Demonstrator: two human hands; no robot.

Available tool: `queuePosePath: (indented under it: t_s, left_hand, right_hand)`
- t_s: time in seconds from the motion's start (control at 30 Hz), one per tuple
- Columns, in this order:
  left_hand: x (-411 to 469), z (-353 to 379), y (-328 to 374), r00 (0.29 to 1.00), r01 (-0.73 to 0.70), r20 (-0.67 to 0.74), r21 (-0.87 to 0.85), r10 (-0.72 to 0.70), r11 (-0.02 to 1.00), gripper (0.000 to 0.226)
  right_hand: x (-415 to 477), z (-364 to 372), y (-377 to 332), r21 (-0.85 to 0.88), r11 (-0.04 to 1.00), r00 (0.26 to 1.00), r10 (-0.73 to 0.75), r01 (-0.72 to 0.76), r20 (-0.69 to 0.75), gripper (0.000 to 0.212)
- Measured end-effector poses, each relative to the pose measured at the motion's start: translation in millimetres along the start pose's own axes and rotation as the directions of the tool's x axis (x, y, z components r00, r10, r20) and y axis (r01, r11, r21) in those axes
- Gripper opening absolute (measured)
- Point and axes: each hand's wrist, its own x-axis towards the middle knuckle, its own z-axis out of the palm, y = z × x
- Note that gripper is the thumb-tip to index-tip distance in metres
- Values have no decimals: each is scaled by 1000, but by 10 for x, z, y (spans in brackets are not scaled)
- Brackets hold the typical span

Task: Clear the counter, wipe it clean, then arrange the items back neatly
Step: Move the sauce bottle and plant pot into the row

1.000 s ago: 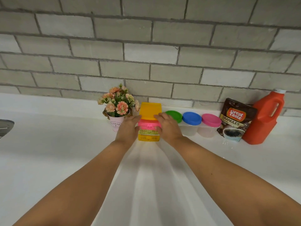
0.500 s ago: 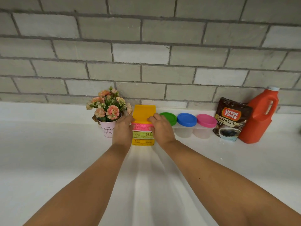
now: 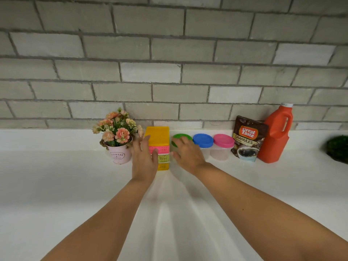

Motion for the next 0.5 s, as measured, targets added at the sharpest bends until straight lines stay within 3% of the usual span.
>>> queuePosePath:
  t_s: [0.2, 0.33, 0.5]
  left_hand:
    - [-130, 151, 575, 995, -65, 72, -122, 74, 990, 34]
    - [-263, 329, 998, 984, -121, 119, -119, 135, 985, 48]
    - [-490, 651, 1637, 971, -107, 194, -157, 137, 982, 33]
  right_hand:
    - [-307, -435, 447, -105, 982, 986, 162, -157, 47, 44]
    - [-542, -775, 812, -142, 959, 966, 254, -246, 40, 41]
    - [-1037, -1160, 1338, -181, 936, 953, 302, -302, -28, 35]
